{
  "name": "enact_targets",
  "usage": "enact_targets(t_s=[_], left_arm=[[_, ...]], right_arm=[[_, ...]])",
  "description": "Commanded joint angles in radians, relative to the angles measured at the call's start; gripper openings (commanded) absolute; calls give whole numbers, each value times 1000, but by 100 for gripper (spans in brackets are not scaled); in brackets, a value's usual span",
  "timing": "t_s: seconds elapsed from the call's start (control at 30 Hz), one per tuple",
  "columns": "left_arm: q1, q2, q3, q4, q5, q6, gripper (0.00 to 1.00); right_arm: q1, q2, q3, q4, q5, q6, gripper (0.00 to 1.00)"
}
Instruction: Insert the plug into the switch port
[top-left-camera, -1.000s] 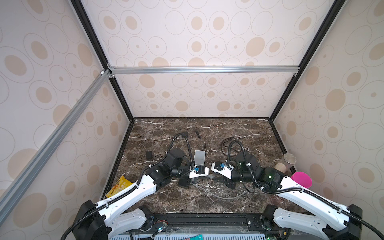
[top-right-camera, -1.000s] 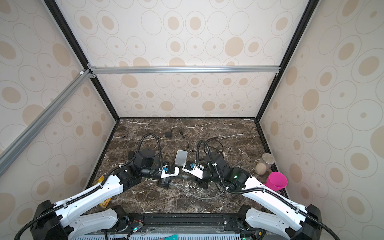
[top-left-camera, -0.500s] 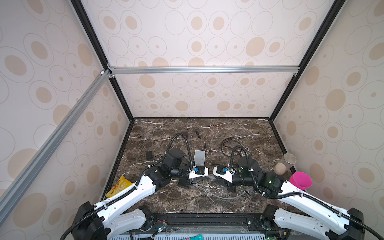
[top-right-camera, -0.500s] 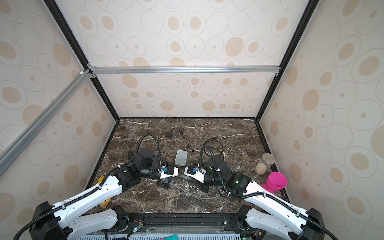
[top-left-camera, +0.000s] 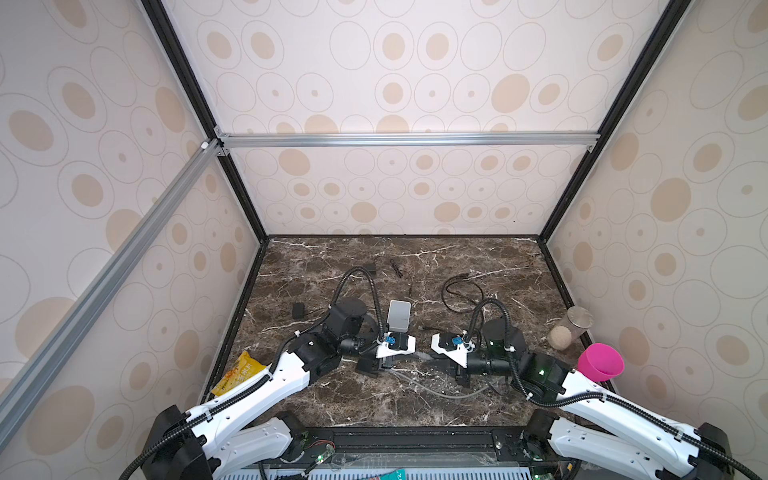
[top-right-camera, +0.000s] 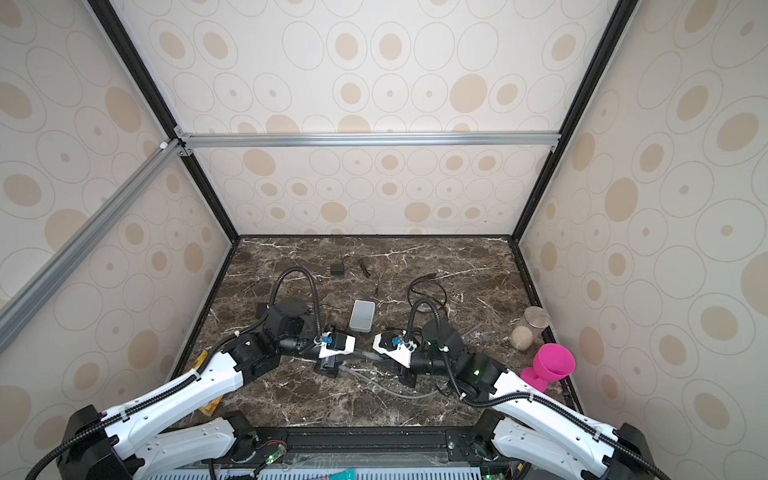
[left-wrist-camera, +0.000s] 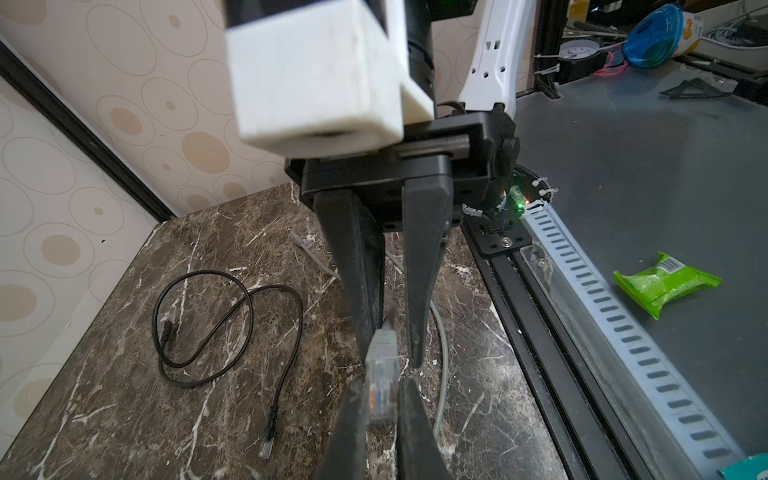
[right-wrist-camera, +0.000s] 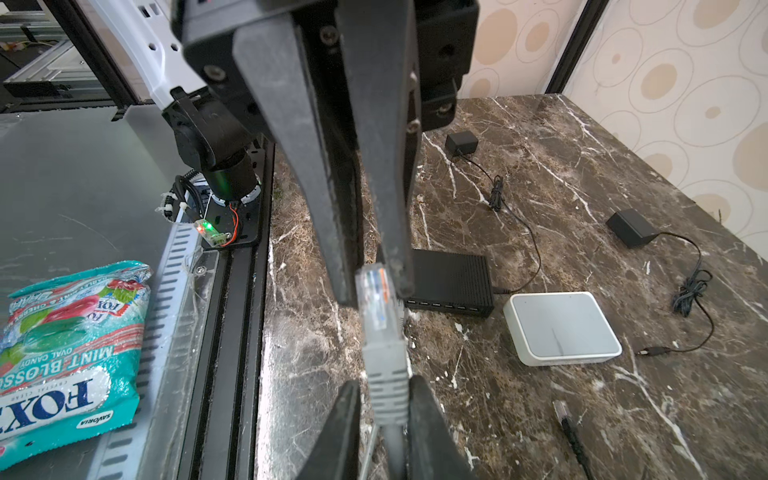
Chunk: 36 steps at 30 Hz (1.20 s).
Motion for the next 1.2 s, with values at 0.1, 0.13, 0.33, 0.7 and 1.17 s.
enact_targets(t_s=[0.1, 0.13, 0.33, 0.7, 1.17], left_arm=[[-4, -20, -4, 18, 0, 10, 6], [-4, -21, -6, 18, -1, 8, 6], [-5, -21, -11, 17, -2, 6, 6], [-4, -28, -22, 26, -3, -7, 6], [13, -136, -81, 306, -485, -636, 98]], right_arm=[[-3, -22, -12, 37, -62, 8, 19], [-4, -27, -14, 37, -65, 8, 19], [-5, -41, -17, 42, -66, 14, 19], [-7, -39, -16, 40, -72, 21, 18], [-10, 28, 49, -89, 54, 66, 0]])
